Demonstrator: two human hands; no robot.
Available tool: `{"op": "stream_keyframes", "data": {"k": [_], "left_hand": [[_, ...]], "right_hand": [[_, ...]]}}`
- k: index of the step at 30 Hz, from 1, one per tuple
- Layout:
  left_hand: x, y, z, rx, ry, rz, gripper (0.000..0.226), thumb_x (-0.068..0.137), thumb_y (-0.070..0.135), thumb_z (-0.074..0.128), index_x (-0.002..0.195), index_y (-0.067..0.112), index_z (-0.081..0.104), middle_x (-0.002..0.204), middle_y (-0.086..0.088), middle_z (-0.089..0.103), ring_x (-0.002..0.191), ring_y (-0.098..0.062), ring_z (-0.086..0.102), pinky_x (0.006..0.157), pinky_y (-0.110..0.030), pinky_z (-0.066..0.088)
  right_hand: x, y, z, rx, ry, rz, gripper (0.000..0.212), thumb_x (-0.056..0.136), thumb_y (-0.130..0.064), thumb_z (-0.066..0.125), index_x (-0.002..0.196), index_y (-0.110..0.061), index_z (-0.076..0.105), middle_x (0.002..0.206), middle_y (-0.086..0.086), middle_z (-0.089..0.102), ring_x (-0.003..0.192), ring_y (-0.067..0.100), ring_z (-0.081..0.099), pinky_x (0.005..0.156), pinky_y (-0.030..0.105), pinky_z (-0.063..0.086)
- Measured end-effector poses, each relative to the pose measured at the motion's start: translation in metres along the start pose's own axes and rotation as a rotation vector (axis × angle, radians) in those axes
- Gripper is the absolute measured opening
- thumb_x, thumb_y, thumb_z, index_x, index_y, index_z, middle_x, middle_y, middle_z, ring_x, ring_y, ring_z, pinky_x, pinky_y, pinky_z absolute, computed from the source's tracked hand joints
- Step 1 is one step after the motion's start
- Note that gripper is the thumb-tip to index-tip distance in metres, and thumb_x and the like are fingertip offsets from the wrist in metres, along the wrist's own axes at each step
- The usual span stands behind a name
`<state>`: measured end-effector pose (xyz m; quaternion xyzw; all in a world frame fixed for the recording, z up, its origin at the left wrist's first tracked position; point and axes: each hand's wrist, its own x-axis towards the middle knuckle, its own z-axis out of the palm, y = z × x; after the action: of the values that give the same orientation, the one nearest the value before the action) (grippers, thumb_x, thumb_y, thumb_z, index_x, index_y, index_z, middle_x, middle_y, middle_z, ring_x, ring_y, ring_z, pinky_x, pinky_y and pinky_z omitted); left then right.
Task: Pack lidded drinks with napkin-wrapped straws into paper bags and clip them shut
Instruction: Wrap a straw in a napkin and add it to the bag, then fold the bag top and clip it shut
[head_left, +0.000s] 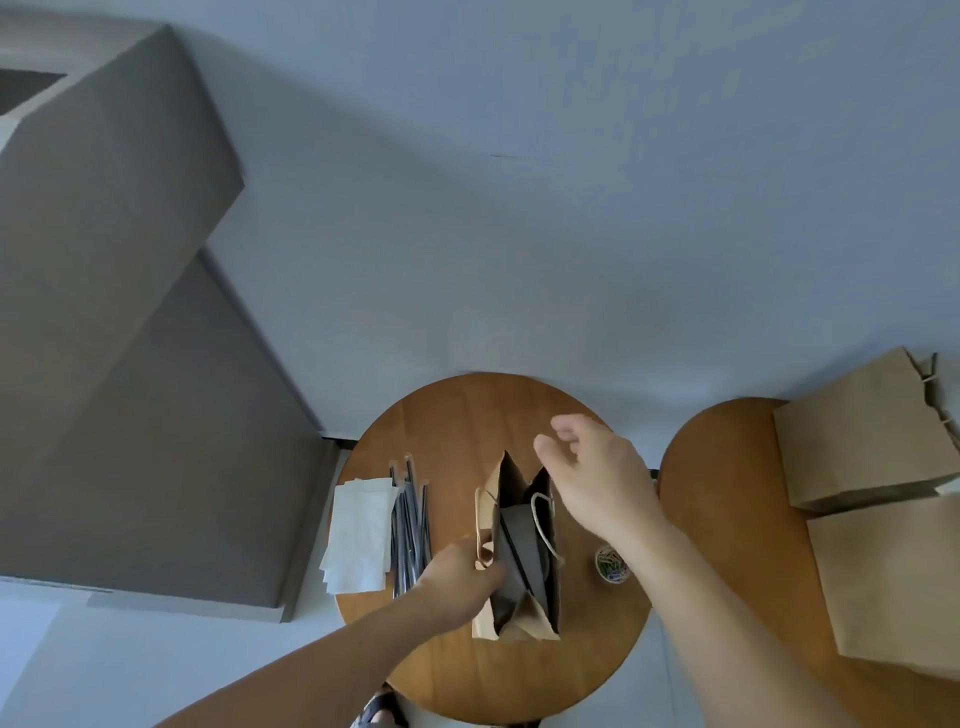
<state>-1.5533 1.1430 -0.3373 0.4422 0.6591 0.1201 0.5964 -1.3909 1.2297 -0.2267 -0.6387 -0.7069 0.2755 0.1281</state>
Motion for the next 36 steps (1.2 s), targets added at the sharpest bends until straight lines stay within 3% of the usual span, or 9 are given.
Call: {"op": "stream_keyframes", "data": {"k": [5,7,9,17,20,22,26,30,36], "left_hand": [[-0.005,0.004,0.007,0.004,-0.143,0.06,0.078,0.083,0.036,0.063,0.152,0.036,0.025,0.13,0.019,0.046,0.095,-0.005,0.063,0.073,-0.017,0.056],[-0.006,0.005,0.015,-0.004,-0.146,0.064,0.084,0.079,0.036,0.066,0.152,0.037,0.024,0.133,0.019,0.045,0.092,-0.005,0.064,0.074,-0.017,0.054],[-0.007,0.007,0.025,0.006,-0.105,0.072,0.079,0.072,0.043,0.07,0.143,0.041,0.036,0.134,0.009,0.051,0.093,-0.008,0.067,0.082,-0.024,0.057],[0.009,0.031,0.06,0.465,0.408,0.036,0.028,0.091,0.043,0.048,0.103,0.023,0.064,0.093,0.002,0.063,0.081,-0.019,0.064,0.068,-0.032,0.054],[0.013,0.035,0.049,0.5,0.415,0.014,0.03,0.095,0.04,0.045,0.086,0.019,0.065,0.081,-0.001,0.067,0.076,-0.024,0.065,0.064,-0.032,0.053],[0.014,0.039,0.038,0.555,0.419,0.034,0.034,0.097,0.037,0.044,0.071,0.02,0.057,0.069,0.0,0.06,0.066,-0.022,0.06,0.055,-0.031,0.048],[0.02,0.045,0.015,0.662,0.325,0.115,0.029,0.097,0.038,0.042,0.097,0.023,0.066,0.087,-0.002,0.068,0.081,-0.025,0.065,0.073,-0.038,0.056],[0.029,0.052,-0.006,0.69,0.26,0.187,0.019,0.099,0.037,0.045,0.085,0.032,0.056,0.091,0.005,0.067,0.081,-0.016,0.061,0.069,-0.031,0.049],[0.037,0.058,-0.011,0.679,0.413,0.211,0.025,0.091,0.036,0.055,0.067,0.038,0.048,0.062,0.013,0.053,0.06,-0.01,0.052,0.048,-0.022,0.032]], "right_hand": [[-0.011,0.058,0.021,0.137,-0.27,0.263,0.048,0.101,-0.043,0.03,0.107,-0.009,0.063,0.092,0.009,0.063,0.085,0.021,0.061,0.076,0.038,0.047],[-0.022,0.072,0.041,0.251,-0.398,0.31,0.042,0.103,-0.031,0.036,0.116,-0.001,0.062,0.101,0.02,0.063,0.093,0.029,0.062,0.088,0.044,0.05],[-0.03,0.074,0.055,0.346,-0.459,0.288,0.035,0.102,-0.022,0.039,0.119,-0.008,0.065,0.119,0.011,0.065,0.109,0.025,0.06,0.099,0.048,0.047],[-0.036,0.074,0.072,0.379,-0.442,0.118,0.04,0.098,-0.011,0.038,0.129,-0.019,0.062,0.125,-0.005,0.063,0.121,0.015,0.055,0.103,0.032,0.043],[-0.032,0.093,0.066,0.23,-0.398,-0.022,0.038,0.096,-0.014,0.047,0.131,-0.023,0.058,0.129,-0.008,0.06,0.12,0.012,0.055,0.098,0.024,0.045],[-0.022,0.105,0.058,0.074,-0.187,-0.176,0.046,0.092,-0.015,0.058,0.137,-0.022,0.051,0.141,-0.006,0.049,0.112,0.01,0.057,0.092,0.021,0.048],[0.004,0.11,0.044,-0.147,-0.029,-0.432,0.059,0.086,-0.011,0.068,0.14,-0.021,0.048,0.15,-0.006,0.036,0.084,0.005,0.057,0.068,0.014,0.044],[0.025,0.111,0.039,-0.339,-0.069,-0.449,0.016,0.095,-0.026,0.058,0.106,-0.023,0.069,0.107,-0.008,0.067,0.082,0.014,0.065,0.067,0.031,0.053],[0.029,0.118,0.038,-0.302,-0.044,-0.451,0.016,0.095,-0.029,0.057,0.089,-0.022,0.07,0.081,-0.007,0.069,0.074,0.015,0.061,0.061,0.035,0.051]]}}
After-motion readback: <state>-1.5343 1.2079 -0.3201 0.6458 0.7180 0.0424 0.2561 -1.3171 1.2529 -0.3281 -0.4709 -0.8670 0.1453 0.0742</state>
